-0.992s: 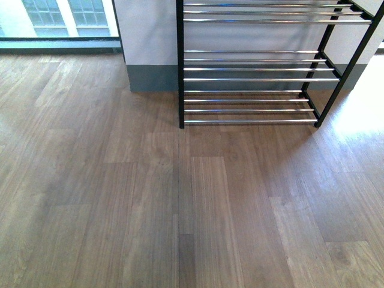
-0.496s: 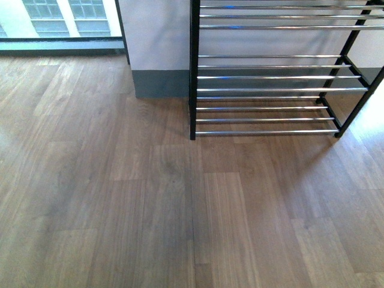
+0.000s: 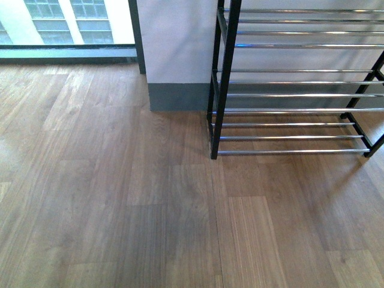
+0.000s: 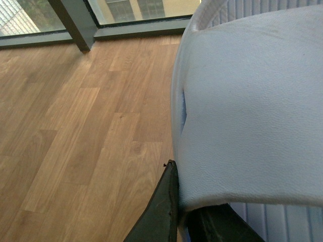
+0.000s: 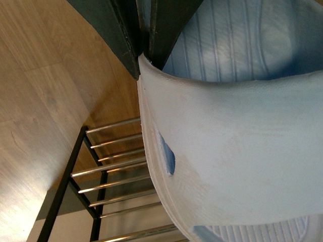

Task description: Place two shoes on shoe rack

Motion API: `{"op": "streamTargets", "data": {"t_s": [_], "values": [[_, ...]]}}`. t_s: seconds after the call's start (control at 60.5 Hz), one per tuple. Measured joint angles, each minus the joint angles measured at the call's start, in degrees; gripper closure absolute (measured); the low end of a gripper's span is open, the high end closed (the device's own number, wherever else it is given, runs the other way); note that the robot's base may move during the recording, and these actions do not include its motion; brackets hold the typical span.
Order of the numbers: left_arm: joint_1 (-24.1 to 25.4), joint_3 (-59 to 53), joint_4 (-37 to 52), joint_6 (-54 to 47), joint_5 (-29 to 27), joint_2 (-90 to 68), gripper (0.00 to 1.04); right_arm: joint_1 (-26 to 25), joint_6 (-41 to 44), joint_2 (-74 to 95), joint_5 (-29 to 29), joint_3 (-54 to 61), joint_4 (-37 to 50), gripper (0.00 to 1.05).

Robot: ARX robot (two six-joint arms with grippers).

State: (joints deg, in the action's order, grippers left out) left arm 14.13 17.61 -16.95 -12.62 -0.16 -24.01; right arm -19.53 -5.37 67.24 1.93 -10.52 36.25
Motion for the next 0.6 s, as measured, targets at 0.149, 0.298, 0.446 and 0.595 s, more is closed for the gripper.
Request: {"op": "streamTargets", "data": {"t_s": [0.149, 0.298, 0.446, 0.595], "values": [[0.0, 0.0, 0.0, 0.0, 0.0, 0.0, 1.03, 0.0, 0.0, 0.0, 0.0, 0.0, 0.0, 1.03], [0.0, 0.0, 0.0, 0.0, 0.1, -0.1, 1.03, 0.0, 0.0, 0.0, 0.0, 0.0, 0.0, 1.03], [0.0, 0.0, 0.0, 0.0, 0.1, -0.1, 1.03, 0.0, 0.0, 0.0, 0.0, 0.0, 0.0, 1.03], [0.0, 0.0, 0.0, 0.0, 0.1, -0.1, 1.03, 0.0, 0.0, 0.0, 0.0, 0.0, 0.0, 1.03]]}}
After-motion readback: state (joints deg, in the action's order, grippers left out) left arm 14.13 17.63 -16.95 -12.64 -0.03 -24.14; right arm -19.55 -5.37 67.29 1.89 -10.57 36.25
